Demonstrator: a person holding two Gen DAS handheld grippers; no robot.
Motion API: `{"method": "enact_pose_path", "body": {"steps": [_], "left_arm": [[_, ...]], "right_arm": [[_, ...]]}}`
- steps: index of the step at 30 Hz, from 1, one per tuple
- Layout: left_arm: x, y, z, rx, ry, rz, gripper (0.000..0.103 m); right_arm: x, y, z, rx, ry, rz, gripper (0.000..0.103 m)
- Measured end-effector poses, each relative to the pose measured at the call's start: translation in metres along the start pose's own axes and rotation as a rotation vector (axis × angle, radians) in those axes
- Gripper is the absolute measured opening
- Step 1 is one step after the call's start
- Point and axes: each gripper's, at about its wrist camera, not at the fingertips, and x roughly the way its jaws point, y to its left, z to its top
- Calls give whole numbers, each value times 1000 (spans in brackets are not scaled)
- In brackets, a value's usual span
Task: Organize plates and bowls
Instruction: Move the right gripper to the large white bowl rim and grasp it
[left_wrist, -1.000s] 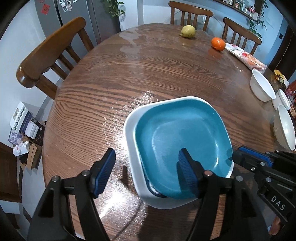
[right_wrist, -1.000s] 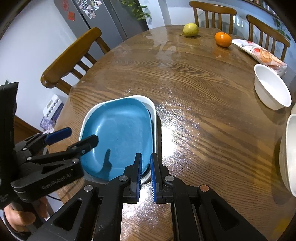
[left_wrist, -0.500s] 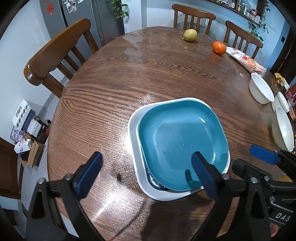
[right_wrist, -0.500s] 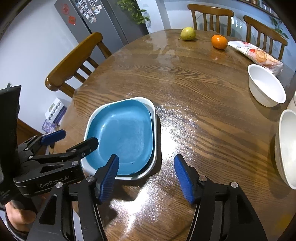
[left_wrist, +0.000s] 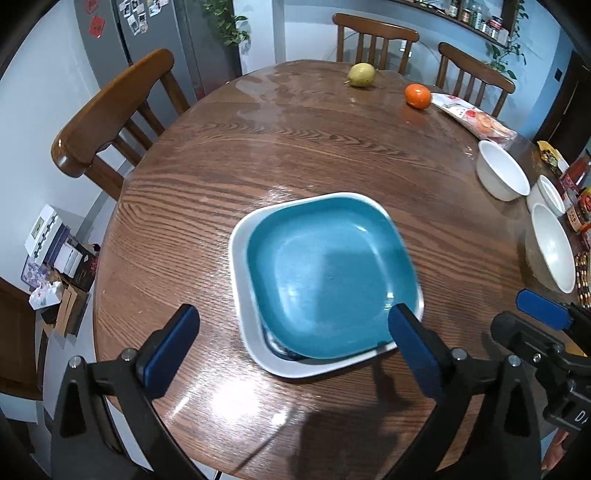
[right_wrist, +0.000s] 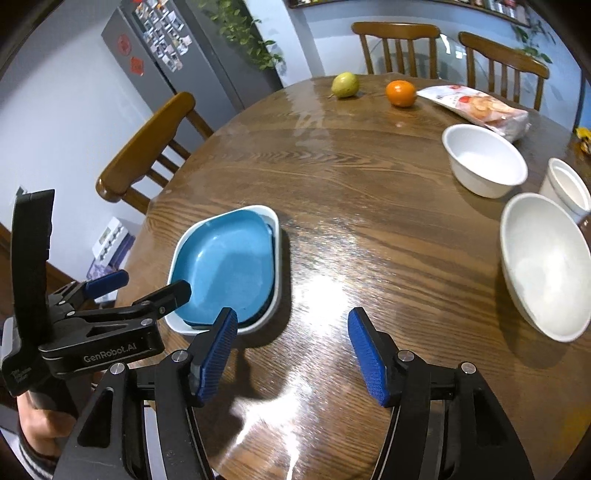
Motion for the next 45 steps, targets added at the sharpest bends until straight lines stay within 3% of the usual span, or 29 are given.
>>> {"method": "enact_pose_path", "body": {"steps": [10, 21, 28, 34, 40, 45], "left_arm": [[-17, -48, -6, 84, -47, -51, 102], [-30, -127, -5, 210, -109, -186, 102], [-25, -168, 11, 243, -108, -250, 102], [-1, -208, 25, 267, -53, -274, 100], [20, -242, 32, 324, -18, -258, 92], [36, -260, 37, 359, 23, -267, 77]], "right_arm": [[-34, -39, -16, 78, -62, -33, 63], [-87, -95, -39, 194, -173, -147, 63], [-109, -145, -46, 319, -234, -235, 63], [-108, -187, -45, 420, -248, -299, 63], [-88, -214, -35, 463, -219, -306, 63], [-73, -224, -27, 471, -175, -292, 62]]}}
